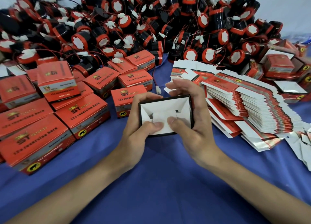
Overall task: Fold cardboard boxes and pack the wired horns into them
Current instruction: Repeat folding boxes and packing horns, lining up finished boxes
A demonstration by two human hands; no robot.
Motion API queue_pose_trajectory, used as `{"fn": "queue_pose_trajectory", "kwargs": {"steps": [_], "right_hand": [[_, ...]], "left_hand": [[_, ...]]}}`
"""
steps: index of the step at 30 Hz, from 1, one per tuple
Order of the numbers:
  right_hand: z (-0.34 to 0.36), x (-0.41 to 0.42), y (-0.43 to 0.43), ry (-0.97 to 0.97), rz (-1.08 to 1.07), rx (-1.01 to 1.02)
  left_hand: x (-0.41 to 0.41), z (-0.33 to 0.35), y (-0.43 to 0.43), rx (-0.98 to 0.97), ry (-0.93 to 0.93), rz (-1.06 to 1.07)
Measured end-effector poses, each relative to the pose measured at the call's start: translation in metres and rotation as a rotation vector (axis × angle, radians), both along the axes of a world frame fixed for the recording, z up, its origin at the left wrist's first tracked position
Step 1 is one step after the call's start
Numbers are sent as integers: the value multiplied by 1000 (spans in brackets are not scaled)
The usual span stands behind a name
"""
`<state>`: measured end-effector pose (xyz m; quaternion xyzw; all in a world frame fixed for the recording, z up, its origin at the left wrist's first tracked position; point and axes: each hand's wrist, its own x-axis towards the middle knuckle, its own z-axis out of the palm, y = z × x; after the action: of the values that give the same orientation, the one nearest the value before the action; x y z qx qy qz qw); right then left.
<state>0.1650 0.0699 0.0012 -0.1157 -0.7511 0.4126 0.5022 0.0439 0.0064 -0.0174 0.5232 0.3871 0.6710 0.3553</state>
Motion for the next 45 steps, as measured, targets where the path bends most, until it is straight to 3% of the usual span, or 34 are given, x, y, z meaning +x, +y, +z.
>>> {"fn": "queue_pose_trajectory", "kwargs": {"steps": [4, 14, 21, 26, 32, 36, 42, 45], "right_hand": [[0, 0, 2, -4, -36, 10], [5, 6, 12, 80, -101, -33], [-1, 4, 4, 121, -7, -74], [-2, 2, -1, 41, -7, 57], [0, 1, 2, -41, -122, 141], [6, -1, 4, -81, -223, 142], [10, 15, 16, -248, -223, 250], [7, 17, 24, -298, -254, 405]], "left_hand": [[0, 1, 1, -7, 27, -7], [2, 5, 0, 55, 310, 15], [0, 1, 0, -2, 132, 91], [-2, 1, 4, -25, -87, 89], [-10, 0, 2, -78, 67, -26], [-10, 6, 3, -50, 110, 69], [-10, 6, 6, 24, 40, 205], [-14, 7, 12, -101, -66, 226]]}}
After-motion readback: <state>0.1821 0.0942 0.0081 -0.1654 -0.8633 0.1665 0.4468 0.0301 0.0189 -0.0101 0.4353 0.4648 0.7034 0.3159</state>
